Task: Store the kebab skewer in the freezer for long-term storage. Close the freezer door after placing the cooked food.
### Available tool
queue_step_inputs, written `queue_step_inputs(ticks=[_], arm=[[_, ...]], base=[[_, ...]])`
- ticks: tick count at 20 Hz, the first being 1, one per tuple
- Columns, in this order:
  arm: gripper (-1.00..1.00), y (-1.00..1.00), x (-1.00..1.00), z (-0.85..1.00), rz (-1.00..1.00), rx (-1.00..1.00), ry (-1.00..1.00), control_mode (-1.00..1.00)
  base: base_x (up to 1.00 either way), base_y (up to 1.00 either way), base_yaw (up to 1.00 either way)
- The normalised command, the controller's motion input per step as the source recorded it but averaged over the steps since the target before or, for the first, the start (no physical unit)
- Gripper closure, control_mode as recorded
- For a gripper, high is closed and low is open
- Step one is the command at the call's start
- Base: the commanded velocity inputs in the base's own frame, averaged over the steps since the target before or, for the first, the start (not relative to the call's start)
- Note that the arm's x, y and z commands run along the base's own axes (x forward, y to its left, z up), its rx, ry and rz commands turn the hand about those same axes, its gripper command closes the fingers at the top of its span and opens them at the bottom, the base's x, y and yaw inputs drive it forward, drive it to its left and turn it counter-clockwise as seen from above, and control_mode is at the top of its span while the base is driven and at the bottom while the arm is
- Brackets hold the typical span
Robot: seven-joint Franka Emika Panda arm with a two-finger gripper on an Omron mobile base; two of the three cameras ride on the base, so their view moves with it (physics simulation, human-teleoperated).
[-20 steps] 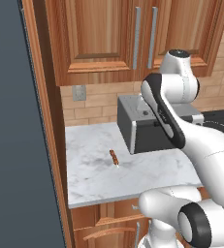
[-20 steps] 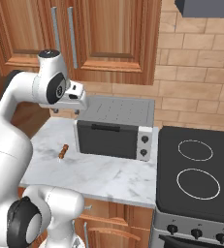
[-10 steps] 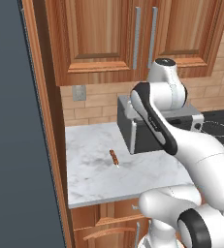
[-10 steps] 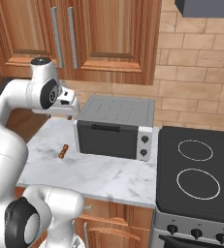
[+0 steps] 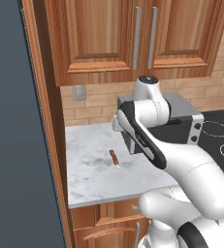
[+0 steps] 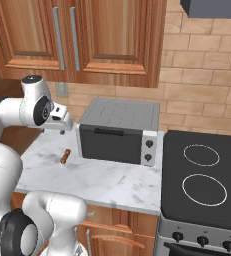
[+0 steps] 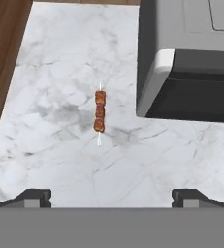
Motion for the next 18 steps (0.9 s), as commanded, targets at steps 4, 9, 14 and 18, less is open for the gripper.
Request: queue_step_inputs(ticks=[4,9,14,18], arm=[[-1.00,0.30,0.00,-0.54,-0.02,0.00,0.00,-1.00],[-1.00,0.31,0.00,-0.41,-0.01,0.00,0.00,-1.00],[-1.00,0.22,0.07,-0.28,0.00,0.00,0.00,-1.00],[-1.00,0.02,0.17,-0.22,0.00,0.00,0.00,-1.00]], base=[[0.00,0.00,0.00],[0.00,0.00,0.00],[0.00,0.00,0.00],[0.00,0.00,0.00]])
